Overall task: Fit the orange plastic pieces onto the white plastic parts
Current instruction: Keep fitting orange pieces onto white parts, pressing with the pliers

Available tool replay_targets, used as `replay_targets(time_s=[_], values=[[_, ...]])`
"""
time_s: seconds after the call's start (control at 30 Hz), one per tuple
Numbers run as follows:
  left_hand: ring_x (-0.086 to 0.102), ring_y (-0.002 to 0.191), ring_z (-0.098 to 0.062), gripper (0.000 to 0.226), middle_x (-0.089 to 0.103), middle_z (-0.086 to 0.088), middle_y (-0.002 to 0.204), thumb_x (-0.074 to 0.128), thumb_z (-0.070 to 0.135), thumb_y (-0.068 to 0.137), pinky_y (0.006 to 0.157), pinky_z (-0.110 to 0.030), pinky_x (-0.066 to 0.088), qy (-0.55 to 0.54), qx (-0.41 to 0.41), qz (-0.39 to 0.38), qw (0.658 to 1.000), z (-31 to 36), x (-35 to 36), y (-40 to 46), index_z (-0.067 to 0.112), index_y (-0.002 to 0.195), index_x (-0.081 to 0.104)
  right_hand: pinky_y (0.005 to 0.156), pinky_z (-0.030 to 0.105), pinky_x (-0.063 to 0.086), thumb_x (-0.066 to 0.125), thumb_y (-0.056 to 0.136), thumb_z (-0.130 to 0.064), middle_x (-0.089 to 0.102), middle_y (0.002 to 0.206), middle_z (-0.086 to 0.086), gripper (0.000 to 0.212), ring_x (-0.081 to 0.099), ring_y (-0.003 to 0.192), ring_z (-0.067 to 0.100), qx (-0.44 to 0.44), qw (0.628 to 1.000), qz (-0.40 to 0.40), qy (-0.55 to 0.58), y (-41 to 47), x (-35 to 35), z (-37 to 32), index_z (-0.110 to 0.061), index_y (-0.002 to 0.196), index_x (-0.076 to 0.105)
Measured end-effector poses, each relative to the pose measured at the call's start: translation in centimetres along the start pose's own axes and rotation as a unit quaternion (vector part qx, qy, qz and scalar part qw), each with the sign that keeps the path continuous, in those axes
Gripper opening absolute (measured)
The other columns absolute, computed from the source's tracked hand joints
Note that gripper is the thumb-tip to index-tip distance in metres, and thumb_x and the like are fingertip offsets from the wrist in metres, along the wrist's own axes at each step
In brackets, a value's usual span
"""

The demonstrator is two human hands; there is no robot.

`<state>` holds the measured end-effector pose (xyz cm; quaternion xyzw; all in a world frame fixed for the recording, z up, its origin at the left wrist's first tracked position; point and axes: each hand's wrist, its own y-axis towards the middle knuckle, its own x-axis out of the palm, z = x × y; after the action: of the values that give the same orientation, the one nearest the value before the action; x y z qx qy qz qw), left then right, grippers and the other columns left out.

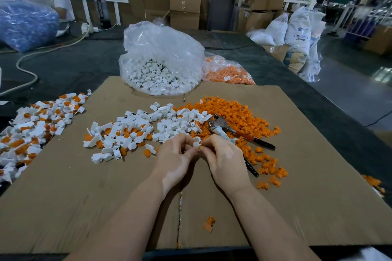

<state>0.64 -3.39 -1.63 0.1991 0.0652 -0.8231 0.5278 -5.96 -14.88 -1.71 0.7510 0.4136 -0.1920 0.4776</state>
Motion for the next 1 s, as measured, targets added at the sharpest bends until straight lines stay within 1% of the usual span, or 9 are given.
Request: replay_targets(time_s=[0.07,0.17,0.27,0.37,0.57,0.7,0.8,0.9,1.0], values=[[0.057,0.064,-0.005,0.016,0.065,0.003,0.069,0.063,0.014,0.086,0.056,-0.012,0.038,0.009,0.006,0.005,1.000,-0.09,0.02,0.14,0.024,0.076,0.056,0.070,0.023,0.046,0.065,0.084,-0.006,0.065,0.082,0.003,0.004,0.060,0.078,0.016,-0.003,1.000,0.002,-0.002,-0.01,0.08,0.01,-0.006,0.087,0.064],[0.058,0.063,0.005,0.015,0.066,0.005,0.069,0.061,0.013,0.087,0.057,-0.005,0.038,0.008,0.012,0.006,1.000,-0.09,-0.08,0.18,0.026,0.082,0.057,0.073,0.019,0.043,0.066,0.081,-0.004,0.065,0.086,0.001,0.016,0.059,0.080,0.012,-0.002,1.000,0.010,0.003,-0.02,0.12,0.16,-0.008,0.097,0.065],[0.060,0.069,-0.001,0.012,0.068,-0.002,0.076,0.060,0.013,0.088,0.059,-0.006,0.039,0.007,0.019,0.001,1.000,-0.12,-0.19,0.13,0.023,0.096,0.060,0.074,0.022,0.047,0.067,0.081,-0.004,0.064,0.087,0.000,0.023,0.056,0.078,0.010,0.004,0.999,0.013,0.031,0.01,0.02,0.25,-0.009,0.103,0.066],[0.060,0.070,-0.006,0.014,0.068,-0.004,0.077,0.060,0.013,0.089,0.058,-0.007,0.038,0.005,0.021,0.000,1.000,-0.06,-0.25,0.08,0.022,0.099,0.062,0.076,0.025,0.049,0.067,0.080,-0.003,0.064,0.089,0.000,0.027,0.055,0.078,0.009,0.002,0.999,0.005,0.049,0.03,-0.14,0.27,-0.011,0.106,0.067],[0.062,0.076,-0.017,0.019,0.067,-0.010,0.079,0.058,0.010,0.089,0.072,-0.030,0.046,-0.014,0.016,-0.007,1.000,-0.10,-0.19,0.18,0.029,0.089,0.060,0.076,0.020,0.045,0.067,0.081,-0.003,0.055,0.085,-0.010,0.026,0.051,0.078,0.004,0.001,0.998,-0.006,0.066,0.12,-0.50,0.02,-0.011,0.105,0.069],[0.064,0.076,-0.015,0.022,0.068,-0.009,0.077,0.057,0.010,0.089,0.071,-0.029,0.047,-0.021,0.015,-0.008,1.000,-0.21,-0.22,0.10,0.032,0.085,0.059,0.078,0.020,0.044,0.068,0.081,-0.004,0.054,0.085,-0.011,0.024,0.050,0.081,0.003,0.003,0.998,-0.005,0.061,0.15,-0.56,-0.09,-0.010,0.104,0.070],[0.065,0.082,-0.023,0.021,0.068,-0.013,0.080,0.057,0.009,0.089,0.080,-0.038,0.048,-0.029,0.009,-0.012,0.999,-0.24,-0.16,0.16,0.029,0.086,0.059,0.080,0.019,0.043,0.067,0.081,-0.005,0.060,0.086,-0.005,0.023,0.052,0.083,0.004,0.007,0.998,-0.009,0.064,0.21,-0.54,-0.07,-0.009,0.103,0.070],[0.058,0.069,-0.017,0.010,0.063,-0.008,0.071,0.060,0.013,0.088,0.066,-0.022,0.043,-0.025,0.024,-0.011,0.999,-0.25,-0.15,0.21,0.022,0.090,0.062,0.080,0.016,0.042,0.066,0.082,-0.005,0.064,0.088,0.000,0.022,0.053,0.084,0.005,0.008,0.997,-0.013,0.072,0.21,-0.57,0.00,-0.009,0.104,0.070],[0.047,0.057,-0.007,0.005,0.053,0.002,0.062,0.062,0.016,0.087,0.054,-0.016,0.034,-0.025,0.035,-0.009,0.999,-0.19,-0.19,0.20,0.018,0.091,0.063,0.080,0.016,0.042,0.066,0.083,-0.007,0.063,0.088,-0.001,0.023,0.053,0.084,0.005,0.011,0.997,-0.013,0.073,0.18,-0.55,0.07,-0.011,0.105,0.070]])
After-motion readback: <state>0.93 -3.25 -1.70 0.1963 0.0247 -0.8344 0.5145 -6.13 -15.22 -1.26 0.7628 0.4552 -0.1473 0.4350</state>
